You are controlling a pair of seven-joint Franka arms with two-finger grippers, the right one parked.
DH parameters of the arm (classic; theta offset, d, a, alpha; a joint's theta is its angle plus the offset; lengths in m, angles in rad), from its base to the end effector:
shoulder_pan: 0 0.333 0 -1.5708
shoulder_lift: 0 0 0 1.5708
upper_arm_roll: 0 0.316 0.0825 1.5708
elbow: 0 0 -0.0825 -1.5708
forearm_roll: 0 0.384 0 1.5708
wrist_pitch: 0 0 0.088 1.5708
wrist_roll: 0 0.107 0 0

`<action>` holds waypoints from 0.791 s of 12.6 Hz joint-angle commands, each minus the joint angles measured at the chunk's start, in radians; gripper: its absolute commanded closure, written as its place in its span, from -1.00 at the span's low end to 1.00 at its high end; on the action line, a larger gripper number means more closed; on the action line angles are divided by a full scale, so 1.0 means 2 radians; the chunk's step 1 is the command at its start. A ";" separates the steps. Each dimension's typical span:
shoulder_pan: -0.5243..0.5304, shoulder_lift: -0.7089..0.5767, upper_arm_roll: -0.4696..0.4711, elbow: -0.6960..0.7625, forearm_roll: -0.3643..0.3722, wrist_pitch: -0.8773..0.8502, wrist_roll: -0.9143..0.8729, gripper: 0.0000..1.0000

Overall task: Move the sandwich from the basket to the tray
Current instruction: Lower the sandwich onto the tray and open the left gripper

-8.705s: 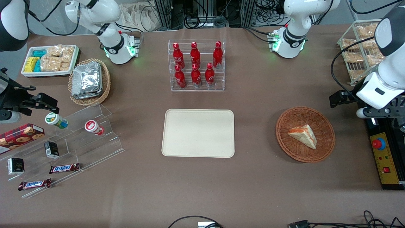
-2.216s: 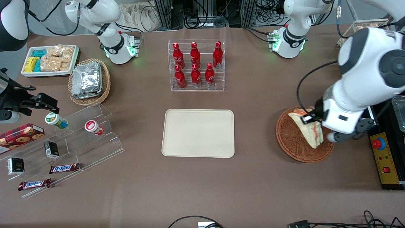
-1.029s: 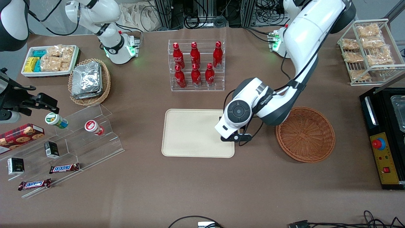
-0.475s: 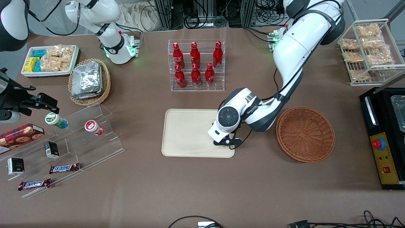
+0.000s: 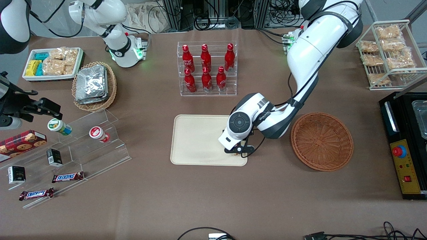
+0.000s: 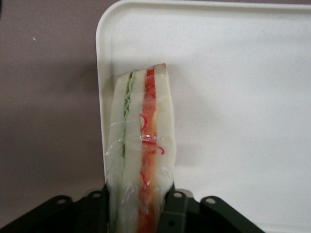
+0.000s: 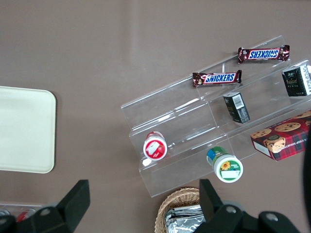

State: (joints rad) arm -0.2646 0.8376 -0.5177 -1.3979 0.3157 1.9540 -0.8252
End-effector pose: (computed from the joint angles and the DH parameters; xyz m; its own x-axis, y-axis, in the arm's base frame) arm 0.5633 -0.4301 0.2352 0.9808 0.0157 -0.1941 0.0065 -0.9988 -0.0476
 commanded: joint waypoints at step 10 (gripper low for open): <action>0.032 -0.128 -0.001 -0.103 0.001 -0.021 -0.012 -1.00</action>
State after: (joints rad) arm -0.2419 0.7420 -0.5176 -1.4249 0.3206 1.8784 -0.8316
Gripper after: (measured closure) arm 0.000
